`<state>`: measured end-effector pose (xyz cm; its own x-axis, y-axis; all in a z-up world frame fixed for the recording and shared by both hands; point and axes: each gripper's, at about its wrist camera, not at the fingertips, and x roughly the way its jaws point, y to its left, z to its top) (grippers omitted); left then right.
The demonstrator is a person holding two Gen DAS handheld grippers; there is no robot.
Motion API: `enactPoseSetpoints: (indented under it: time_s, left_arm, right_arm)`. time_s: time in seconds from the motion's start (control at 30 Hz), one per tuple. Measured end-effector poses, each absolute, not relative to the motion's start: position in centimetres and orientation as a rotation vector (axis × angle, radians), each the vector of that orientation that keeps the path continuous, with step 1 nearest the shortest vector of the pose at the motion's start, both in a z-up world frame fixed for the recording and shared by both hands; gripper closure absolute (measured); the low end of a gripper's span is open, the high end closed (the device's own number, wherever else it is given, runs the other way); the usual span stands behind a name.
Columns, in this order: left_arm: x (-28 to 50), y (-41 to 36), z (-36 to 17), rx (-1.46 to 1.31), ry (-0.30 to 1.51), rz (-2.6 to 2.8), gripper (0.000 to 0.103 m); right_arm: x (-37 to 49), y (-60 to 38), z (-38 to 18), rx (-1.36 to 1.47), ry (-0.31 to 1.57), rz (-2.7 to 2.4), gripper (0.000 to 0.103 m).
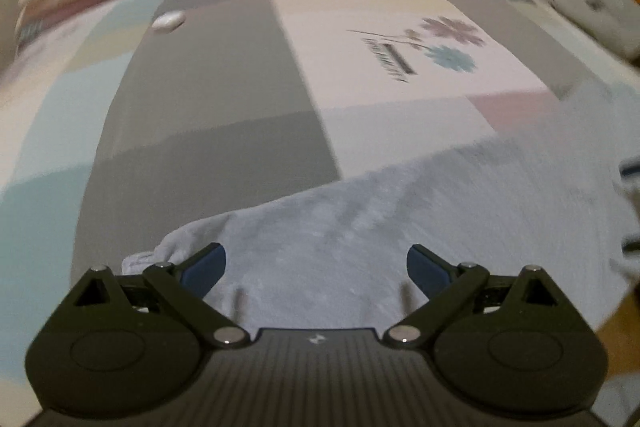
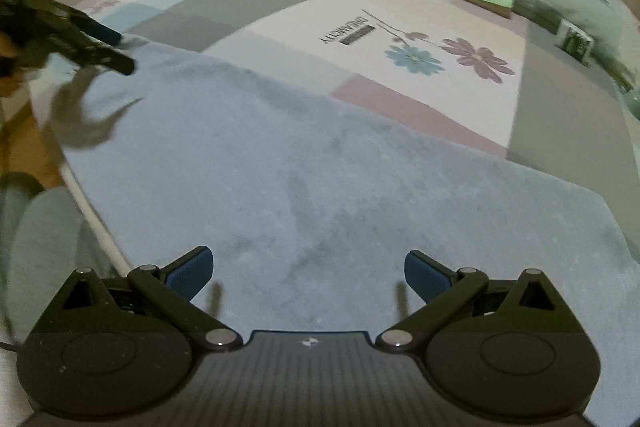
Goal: Fold clothes
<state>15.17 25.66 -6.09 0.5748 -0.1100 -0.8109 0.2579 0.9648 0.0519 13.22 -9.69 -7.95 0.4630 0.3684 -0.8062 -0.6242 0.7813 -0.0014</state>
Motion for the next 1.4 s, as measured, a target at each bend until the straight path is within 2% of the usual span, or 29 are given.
enactPoseSetpoints:
  time_s: [0.17,0.27,0.4,0.6,0.8,0.93,1.17,1.4]
  left_arm:
    - [13.4,23.4,-7.6,0.273,0.952,-0.23,0.005]
    - [12.2,24.2,-9.4,0.266,0.99,-0.196,0.004]
    - [11.2,25.3,-8.8,0.211,0.986,-0.182,0.004]
    - [10.2,24.6,-7.8,0.228,0.944,-0.183,0.004]
    - [9.5,27.5,-10.0,0.048,0.998,-0.156,0.003]
    - [8.9,27.7,-9.6,0.086,1.006,-0.162,0.003]
    - [11.7,27.2,-7.2,0.085,0.924,-0.179,0.003]
    - [17.4,28.3,-9.1,-0.064,0.94,-0.186,0.003]
  right_arm:
    - [12.5,-9.4,-9.9,-0.321,0.917,0.589,0.0]
    - [10.7,-10.1,-10.2,-0.335,0.9,0.571,0.0]
    - [10.0,-10.8,-9.3,-0.337,0.906,0.566,0.0]
    - [13.0,-9.2,-7.7,-0.261,0.817,0.62,0.0]
    - [15.4,-8.8,-10.1,-0.185,0.868,0.677,0.0]
    - [15.6,-11.0,-9.6,-0.148,0.875,0.573,0.0]
    - [14.0,-12.5,-8.2,-0.1,0.852,0.542,0.0]
    - [13.9,-12.2,-9.4,-0.094,0.89,0.528,0.0]
